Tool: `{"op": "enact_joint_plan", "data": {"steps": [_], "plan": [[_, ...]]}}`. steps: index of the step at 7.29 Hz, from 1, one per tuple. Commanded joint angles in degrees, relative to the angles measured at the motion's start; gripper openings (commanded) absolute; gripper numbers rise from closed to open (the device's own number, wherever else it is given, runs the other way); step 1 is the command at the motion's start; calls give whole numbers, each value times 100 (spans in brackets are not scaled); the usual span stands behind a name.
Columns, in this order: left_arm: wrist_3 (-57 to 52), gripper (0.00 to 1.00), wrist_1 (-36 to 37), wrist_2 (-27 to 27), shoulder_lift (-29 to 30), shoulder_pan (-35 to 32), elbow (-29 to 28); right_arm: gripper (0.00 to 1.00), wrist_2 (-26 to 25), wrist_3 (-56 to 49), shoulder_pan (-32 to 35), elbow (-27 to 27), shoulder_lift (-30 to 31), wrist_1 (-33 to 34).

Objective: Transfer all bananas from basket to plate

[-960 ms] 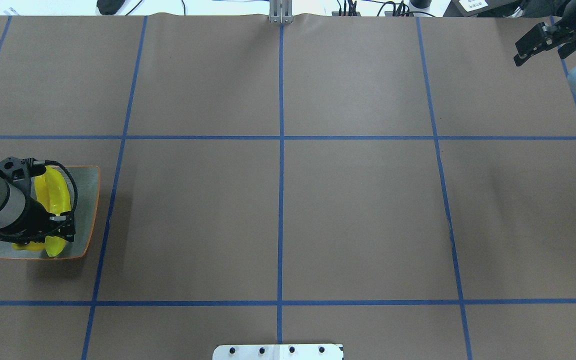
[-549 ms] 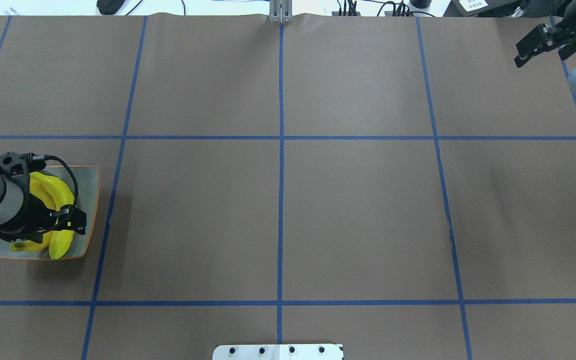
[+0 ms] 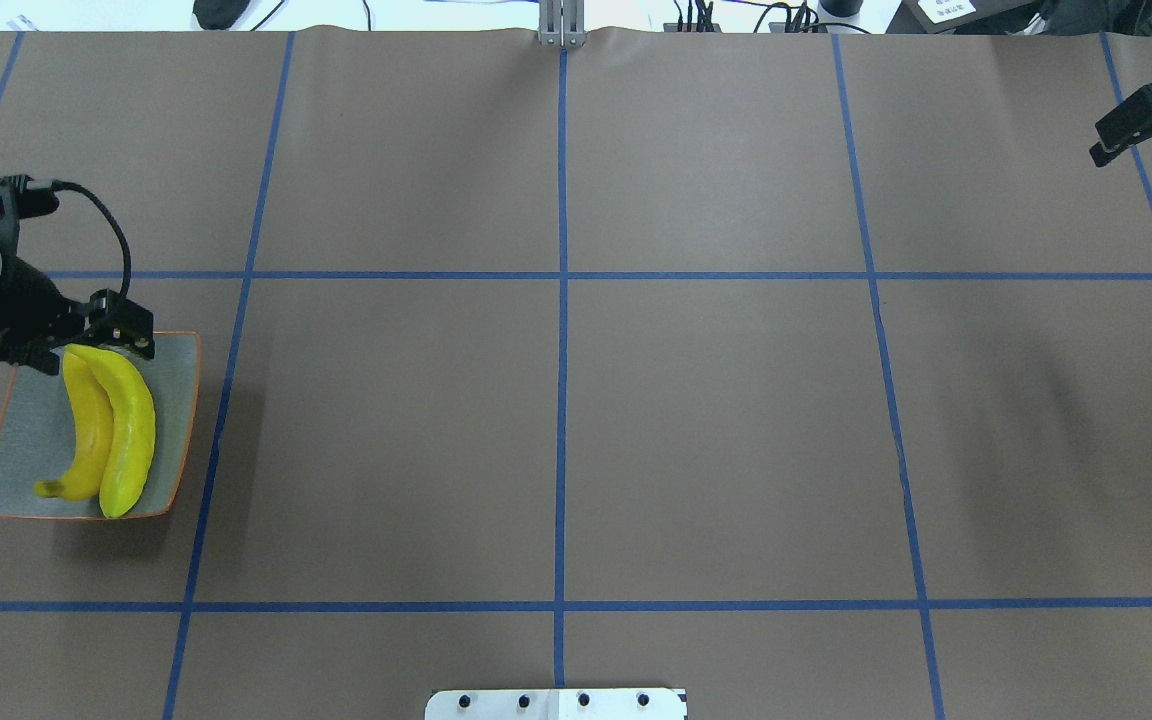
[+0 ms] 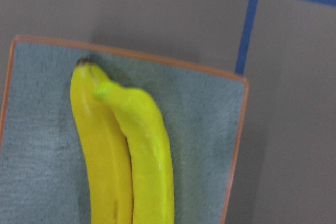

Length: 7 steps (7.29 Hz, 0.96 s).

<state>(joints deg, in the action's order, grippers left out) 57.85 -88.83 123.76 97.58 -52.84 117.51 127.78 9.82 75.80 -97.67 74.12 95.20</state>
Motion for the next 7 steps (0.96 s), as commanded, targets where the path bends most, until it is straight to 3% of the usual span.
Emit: {"op": "enact_joint_plan", "data": {"steps": [1,4,7], "plan": [[-572,100,1515,43,1374,-454,-131,100,-16,-1397,660,29,758,-19],[-573,100,1457,34,1536,-446,-352,100,19,-2587,1436,65,1742,33],[-573,100,1430,43,1606,-446,-421,100,-253,-3741,1411,29,2553,-54]]}}
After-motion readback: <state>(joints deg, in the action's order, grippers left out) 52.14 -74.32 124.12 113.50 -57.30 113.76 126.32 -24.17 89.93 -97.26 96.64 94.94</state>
